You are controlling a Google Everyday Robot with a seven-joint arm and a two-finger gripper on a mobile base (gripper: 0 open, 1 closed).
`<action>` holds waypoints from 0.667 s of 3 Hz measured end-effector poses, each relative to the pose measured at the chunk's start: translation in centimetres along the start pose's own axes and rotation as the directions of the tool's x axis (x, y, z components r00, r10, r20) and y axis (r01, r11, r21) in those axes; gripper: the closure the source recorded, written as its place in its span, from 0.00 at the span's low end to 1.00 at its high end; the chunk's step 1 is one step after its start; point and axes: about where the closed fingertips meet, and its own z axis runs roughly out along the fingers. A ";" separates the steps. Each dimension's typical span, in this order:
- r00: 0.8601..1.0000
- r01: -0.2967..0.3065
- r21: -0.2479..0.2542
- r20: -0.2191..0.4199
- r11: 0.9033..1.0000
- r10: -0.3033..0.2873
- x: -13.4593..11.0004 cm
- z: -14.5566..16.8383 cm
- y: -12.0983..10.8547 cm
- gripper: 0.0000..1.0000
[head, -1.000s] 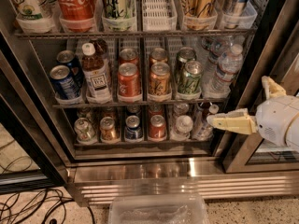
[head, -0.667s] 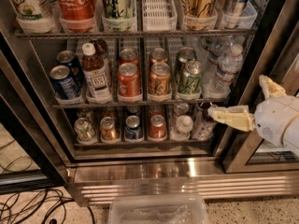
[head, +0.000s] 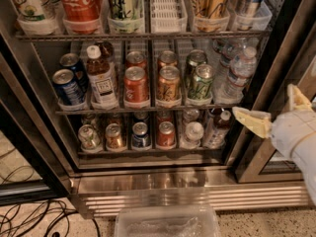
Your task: Pick water bottle from middle shelf of fridge
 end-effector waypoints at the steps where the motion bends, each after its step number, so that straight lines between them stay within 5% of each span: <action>1: 1.000 0.006 0.056 0.025 0.998 -0.007 -0.4 1.5 1.0 0.29; 2: 0.999 0.015 0.053 0.034 0.998 -0.017 -0.9 2.5 2.2 0.31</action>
Offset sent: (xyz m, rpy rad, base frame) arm 0.0286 0.0443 -0.0080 -0.0245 -0.0558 -0.0134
